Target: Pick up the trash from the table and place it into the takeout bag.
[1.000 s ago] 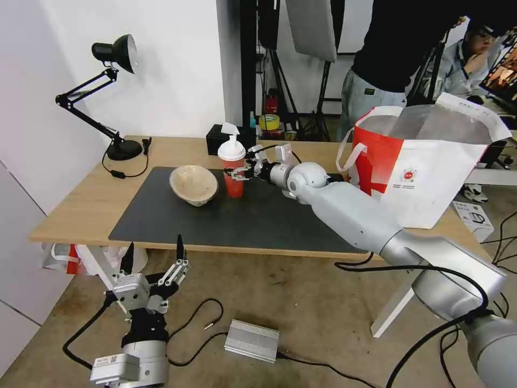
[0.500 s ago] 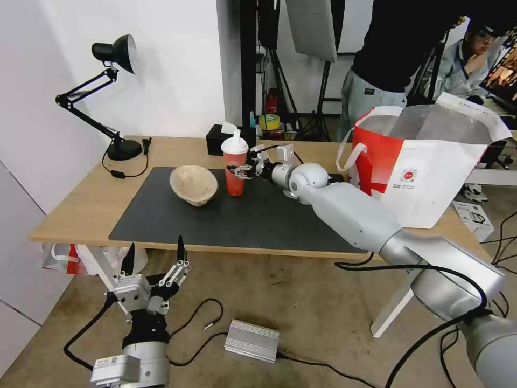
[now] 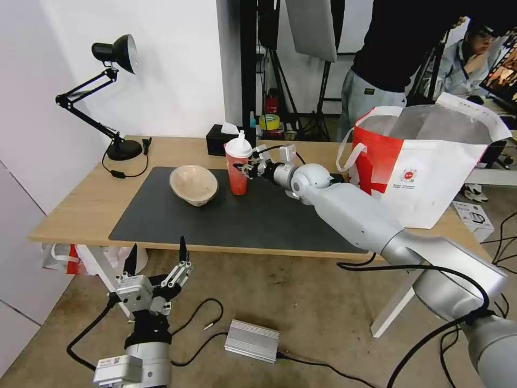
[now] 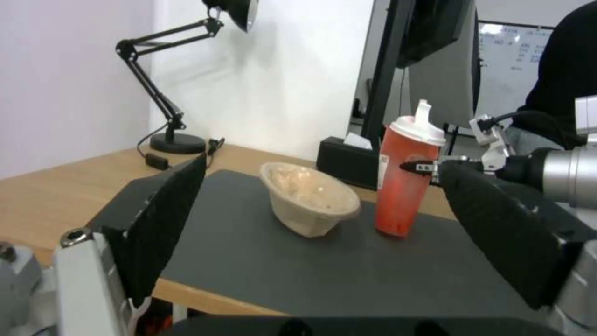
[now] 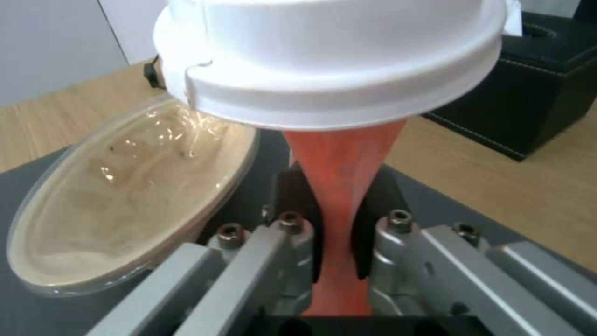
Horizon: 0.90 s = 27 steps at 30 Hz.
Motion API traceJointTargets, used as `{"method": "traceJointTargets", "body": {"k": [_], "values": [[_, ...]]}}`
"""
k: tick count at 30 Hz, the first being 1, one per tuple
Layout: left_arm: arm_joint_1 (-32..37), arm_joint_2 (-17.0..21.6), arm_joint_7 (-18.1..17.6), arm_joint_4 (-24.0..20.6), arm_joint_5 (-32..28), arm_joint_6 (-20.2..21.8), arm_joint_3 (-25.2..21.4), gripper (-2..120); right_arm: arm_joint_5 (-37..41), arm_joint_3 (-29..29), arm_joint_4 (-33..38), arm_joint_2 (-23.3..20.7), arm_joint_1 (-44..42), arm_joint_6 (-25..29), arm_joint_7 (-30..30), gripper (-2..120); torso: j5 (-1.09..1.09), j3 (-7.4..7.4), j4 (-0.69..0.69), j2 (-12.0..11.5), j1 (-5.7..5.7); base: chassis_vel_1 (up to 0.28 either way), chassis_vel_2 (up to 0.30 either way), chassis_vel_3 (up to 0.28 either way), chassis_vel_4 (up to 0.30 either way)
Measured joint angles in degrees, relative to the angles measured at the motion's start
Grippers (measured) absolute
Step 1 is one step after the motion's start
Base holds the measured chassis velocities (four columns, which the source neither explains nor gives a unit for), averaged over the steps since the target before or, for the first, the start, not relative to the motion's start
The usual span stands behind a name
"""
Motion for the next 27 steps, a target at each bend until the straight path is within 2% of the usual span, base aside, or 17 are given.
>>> {"method": "traceJointTargets", "body": {"k": [3,17,27], "values": [[0.0,0.1,0.0,0.0,0.0,0.0,-0.1,100,0.1,0.0,0.7,-0.3,0.0,0.3,0.0,2,0.00,0.00,0.00,0.0,0.00,0.000,0.000,0.000,0.000],[0.0,0.4,0.0,-0.5,-0.1,0.0,-0.5,100,0.5,2.1,3.3,-1.6,-0.1,1.0,0.5,2,0.00,0.00,0.00,0.0,0.00,0.000,0.000,0.000,0.000],[0.2,0.4,-0.1,-0.7,-0.1,0.0,-0.6,100,3.1,5.6,10.0,-6.0,-0.6,1.1,3.0,2,0.01,0.00,0.00,0.0,0.00,0.000,0.000,0.000,0.000]]}}
